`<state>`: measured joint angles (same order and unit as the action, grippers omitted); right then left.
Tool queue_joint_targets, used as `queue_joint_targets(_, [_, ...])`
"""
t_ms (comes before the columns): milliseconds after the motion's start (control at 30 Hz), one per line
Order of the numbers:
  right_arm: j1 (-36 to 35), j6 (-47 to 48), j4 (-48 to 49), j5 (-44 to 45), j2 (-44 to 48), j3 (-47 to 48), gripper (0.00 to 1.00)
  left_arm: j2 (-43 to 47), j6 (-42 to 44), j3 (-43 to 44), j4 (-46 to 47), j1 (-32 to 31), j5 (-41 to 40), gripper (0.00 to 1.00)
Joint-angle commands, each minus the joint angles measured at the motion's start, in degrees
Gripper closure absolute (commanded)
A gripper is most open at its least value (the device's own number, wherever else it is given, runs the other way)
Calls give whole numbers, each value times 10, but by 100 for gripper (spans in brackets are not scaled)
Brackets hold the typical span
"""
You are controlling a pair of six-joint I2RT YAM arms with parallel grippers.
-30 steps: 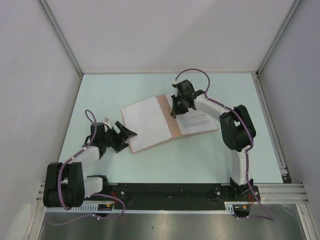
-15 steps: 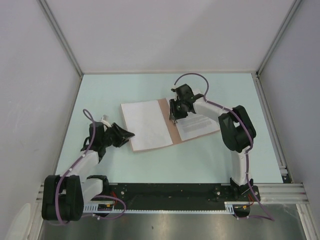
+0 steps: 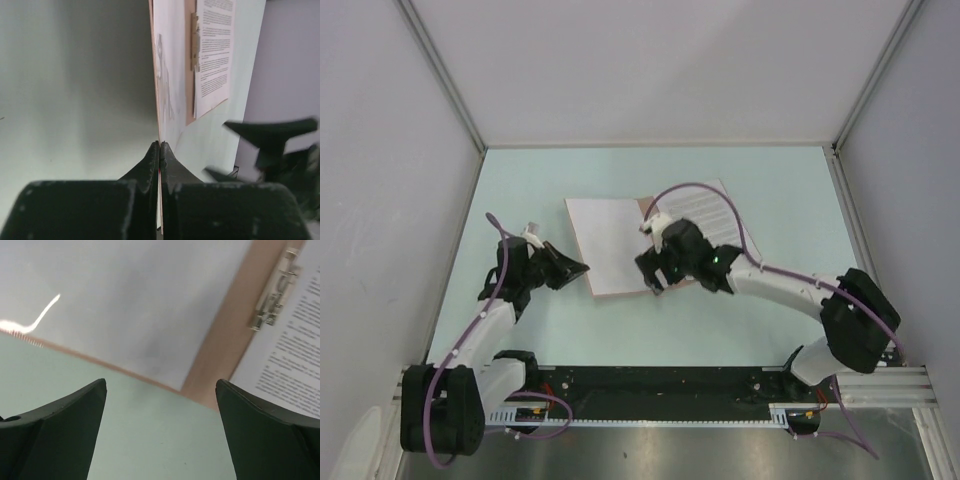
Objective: Put the files into the folder
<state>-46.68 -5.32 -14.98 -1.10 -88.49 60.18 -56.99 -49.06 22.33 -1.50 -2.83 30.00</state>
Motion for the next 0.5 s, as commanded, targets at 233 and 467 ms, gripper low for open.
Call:
queue_joint_targets(233, [-232,226,307,300,38,-157,0,30,-10,105,-132,-11,-6,100])
queue_joint_targets(467, [-278,247,460,349,-35,-147,7,55,-32,120,-148,-21,-13,100])
